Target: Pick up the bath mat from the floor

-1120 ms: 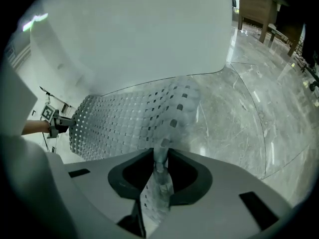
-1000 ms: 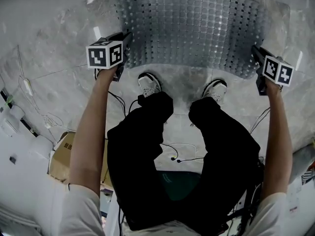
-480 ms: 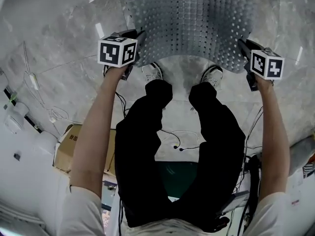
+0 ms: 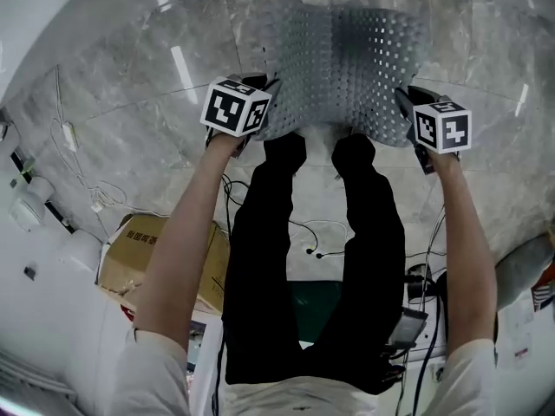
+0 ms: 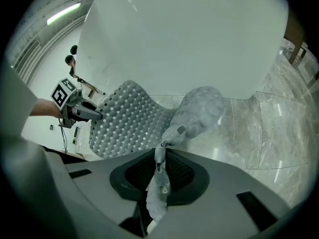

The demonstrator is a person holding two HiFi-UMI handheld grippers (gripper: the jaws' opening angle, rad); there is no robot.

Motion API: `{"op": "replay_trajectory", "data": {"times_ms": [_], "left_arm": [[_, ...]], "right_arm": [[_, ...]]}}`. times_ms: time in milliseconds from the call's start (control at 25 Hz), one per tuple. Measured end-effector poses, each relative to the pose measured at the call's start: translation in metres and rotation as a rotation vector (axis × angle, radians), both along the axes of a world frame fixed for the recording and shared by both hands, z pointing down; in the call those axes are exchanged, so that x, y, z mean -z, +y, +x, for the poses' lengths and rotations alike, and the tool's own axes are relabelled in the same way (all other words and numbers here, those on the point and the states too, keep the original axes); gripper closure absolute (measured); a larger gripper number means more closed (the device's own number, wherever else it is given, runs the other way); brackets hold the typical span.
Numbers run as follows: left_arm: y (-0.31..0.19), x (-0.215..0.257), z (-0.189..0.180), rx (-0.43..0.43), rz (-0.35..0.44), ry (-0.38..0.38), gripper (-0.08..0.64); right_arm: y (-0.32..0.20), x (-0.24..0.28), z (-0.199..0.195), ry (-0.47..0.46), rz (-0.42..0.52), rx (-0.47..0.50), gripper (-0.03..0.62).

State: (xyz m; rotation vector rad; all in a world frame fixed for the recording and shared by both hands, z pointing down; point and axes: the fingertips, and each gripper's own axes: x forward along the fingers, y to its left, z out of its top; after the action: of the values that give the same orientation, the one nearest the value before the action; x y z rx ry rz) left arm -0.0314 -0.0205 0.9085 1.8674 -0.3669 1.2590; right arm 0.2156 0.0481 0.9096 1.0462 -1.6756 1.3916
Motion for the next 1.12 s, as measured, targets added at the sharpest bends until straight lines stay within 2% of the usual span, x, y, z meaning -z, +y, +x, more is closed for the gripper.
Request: {"op": "replay_trajectory", "data": {"times_ms": [440, 720, 1000, 1120], "left_arm": [[0.027, 0.108, -0.016, 0.104, -0.027, 0.000, 0.502], [0.031, 0.181, -0.013, 0.153, -0.024, 0.043, 0.502], [0.041, 0.261, -0.014, 0.175, -0.003, 0.093, 0.502], [0.035, 0.294, -0.015, 0.197, 0.020, 0.128, 0.502]], "right_arm": [[0.016, 0.111, -0.027, -0.034, 0.010, 0.003, 0.535], [0.009, 0.184, -0.047, -0.037, 0.039, -0.009, 0.535], [0.008, 0.268, -0.086, -0.062, 0.080, -0.018, 0.535], [-0.002, 0.304, -0.096, -0.066, 0.120, -0.015, 0.535]]}}
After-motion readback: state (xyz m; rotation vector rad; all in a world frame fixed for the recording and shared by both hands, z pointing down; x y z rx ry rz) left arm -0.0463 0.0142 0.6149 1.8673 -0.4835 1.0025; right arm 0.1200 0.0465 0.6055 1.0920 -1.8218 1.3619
